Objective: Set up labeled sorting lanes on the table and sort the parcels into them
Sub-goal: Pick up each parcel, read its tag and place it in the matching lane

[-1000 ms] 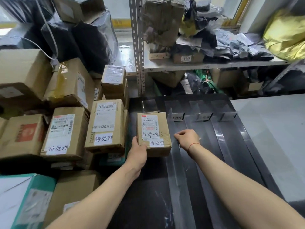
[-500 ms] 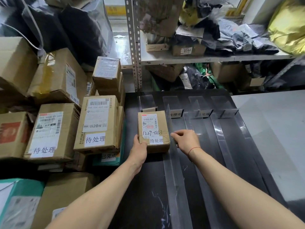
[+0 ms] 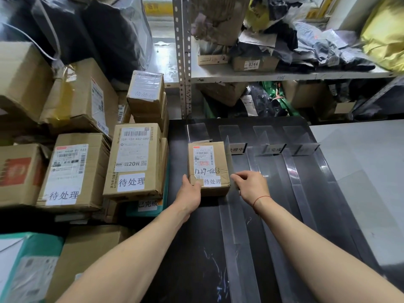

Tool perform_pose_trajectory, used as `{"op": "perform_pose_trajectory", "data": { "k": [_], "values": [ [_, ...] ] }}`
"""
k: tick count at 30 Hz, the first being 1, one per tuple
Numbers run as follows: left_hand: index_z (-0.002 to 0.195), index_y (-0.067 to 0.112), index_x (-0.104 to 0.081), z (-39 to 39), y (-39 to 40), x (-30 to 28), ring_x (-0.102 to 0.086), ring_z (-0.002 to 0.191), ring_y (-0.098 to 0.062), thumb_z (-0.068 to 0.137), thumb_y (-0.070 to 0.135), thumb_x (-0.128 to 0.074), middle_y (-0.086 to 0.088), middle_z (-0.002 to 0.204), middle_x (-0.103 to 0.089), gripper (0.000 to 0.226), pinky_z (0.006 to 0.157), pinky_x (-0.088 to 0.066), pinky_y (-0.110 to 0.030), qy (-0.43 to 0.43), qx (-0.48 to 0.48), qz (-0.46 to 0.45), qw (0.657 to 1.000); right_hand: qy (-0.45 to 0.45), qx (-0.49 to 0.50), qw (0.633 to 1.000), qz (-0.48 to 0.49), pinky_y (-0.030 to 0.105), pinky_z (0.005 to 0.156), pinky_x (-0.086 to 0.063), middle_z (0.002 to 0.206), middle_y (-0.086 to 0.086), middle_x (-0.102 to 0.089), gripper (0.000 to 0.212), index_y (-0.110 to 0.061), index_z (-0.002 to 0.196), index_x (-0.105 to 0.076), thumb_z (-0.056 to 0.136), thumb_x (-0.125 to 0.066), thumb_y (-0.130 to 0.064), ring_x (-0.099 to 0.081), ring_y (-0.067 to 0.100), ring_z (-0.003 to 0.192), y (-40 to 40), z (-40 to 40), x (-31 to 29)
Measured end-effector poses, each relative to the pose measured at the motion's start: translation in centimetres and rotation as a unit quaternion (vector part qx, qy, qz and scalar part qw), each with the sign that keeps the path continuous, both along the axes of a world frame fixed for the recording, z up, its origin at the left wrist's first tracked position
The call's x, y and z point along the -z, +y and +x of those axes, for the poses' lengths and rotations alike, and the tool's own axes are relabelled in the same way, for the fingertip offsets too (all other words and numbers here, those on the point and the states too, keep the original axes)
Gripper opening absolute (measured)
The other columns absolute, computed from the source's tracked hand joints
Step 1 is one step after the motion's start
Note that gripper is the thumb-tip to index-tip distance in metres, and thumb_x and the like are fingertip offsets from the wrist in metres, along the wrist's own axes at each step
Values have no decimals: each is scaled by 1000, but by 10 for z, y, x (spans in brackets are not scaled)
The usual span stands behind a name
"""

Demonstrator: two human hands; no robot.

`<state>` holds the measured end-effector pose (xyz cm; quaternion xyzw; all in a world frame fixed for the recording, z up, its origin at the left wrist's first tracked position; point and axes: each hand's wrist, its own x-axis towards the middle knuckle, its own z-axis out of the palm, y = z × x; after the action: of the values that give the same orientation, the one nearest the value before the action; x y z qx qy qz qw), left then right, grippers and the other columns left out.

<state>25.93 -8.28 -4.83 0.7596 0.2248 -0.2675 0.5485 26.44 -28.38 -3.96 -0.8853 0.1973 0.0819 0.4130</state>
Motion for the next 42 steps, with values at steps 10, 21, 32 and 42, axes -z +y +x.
{"op": "perform_pose_trajectory", "data": {
  "k": [10,21,32,42],
  "values": [
    [152,19,-40,-26,10,-52,-55,129,-20,109,42,-45,0,151,-54,49,99,-46,-32,-68,88,37,993,-6,35,999,-13,30,86,-48,104,1,-76,33,-16,118,-76,100,-67,-43,-67,19,98,11,-16,-30],
    [130,25,-70,-53,81,-183,-64,110,-11,106,37,-57,8,121,-72,29,100,-55,-33,-314,135,127,931,-146,23,985,88,47,84,-64,95,-5,-75,10,-26,102,-73,101,-64,-28,-72,16,87,68,-48,-139],
    [128,22,-73,-90,202,-209,-66,110,-12,104,37,-61,3,122,-73,30,97,-56,-33,-395,115,229,882,-231,-178,955,-53,33,87,-56,102,-5,-73,18,-22,114,-76,102,-65,-28,-67,12,92,188,-72,-200],
    [121,18,-77,-118,319,-196,-65,112,-19,100,32,-67,-2,120,-74,27,95,-50,-31,-358,55,311,879,-203,-354,899,-160,29,87,-47,104,-13,-58,26,-28,123,-69,101,-62,-41,-57,12,99,308,-64,-196]
  ]
}}
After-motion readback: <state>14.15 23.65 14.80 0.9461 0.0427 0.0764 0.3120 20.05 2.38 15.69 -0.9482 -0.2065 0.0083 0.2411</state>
